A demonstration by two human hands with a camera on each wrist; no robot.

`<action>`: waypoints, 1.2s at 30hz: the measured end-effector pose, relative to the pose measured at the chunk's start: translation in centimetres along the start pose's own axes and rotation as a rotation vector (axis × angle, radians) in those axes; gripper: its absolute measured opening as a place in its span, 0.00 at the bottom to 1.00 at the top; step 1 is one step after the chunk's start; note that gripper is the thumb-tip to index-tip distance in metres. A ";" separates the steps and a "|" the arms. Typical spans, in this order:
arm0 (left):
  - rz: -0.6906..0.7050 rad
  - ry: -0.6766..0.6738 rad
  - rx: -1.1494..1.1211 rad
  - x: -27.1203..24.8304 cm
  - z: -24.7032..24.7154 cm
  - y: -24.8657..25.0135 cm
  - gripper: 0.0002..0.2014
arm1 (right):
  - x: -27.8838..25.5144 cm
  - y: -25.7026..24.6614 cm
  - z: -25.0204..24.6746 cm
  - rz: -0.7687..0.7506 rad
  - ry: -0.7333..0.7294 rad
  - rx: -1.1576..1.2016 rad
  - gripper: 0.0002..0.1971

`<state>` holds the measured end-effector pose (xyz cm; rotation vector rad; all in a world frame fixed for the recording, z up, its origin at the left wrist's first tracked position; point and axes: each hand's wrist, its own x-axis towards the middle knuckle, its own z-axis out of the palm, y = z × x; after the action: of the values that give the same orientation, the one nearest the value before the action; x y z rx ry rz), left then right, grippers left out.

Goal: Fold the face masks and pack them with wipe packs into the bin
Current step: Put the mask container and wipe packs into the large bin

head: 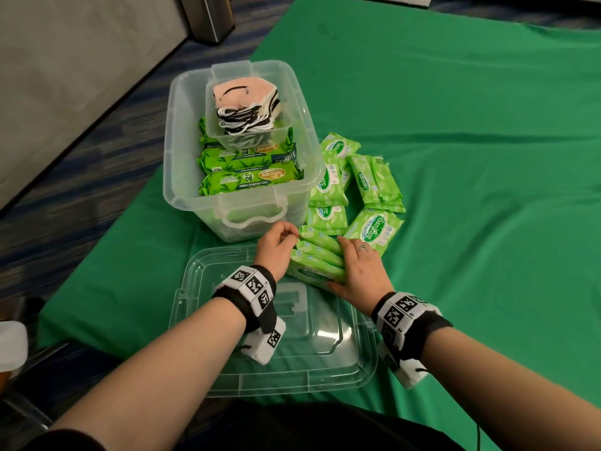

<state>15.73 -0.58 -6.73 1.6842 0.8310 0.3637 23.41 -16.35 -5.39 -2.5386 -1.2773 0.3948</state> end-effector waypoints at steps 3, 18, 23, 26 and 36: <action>-0.017 -0.115 -0.021 0.1 -0.8 -0.2 0.15 | 0.2 0.1 -0.1 0.013 -0.014 -0.022 0.45; -0.021 -0.095 -0.147 -0.4 -1.6 -0.2 0.11 | -0.3 2.8 0.0 0.009 0.077 0.336 0.41; -0.095 -0.188 0.058 -1.3 -0.5 0.7 0.19 | -0.1 2.1 -0.9 0.013 0.010 0.149 0.42; -0.077 -0.162 0.215 -1.4 0.6 0.8 0.22 | 0.1 0.9 -1.8 0.047 -0.061 -0.151 0.40; -0.142 -0.232 0.206 -4.1 -4.3 1.4 0.22 | 2.2 -3.0 -1.6 0.040 -0.151 -0.222 0.29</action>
<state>10.63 -0.42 -3.37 1.8042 0.8298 -0.0161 23.01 -13.08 -3.10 -2.7683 -1.3961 0.4863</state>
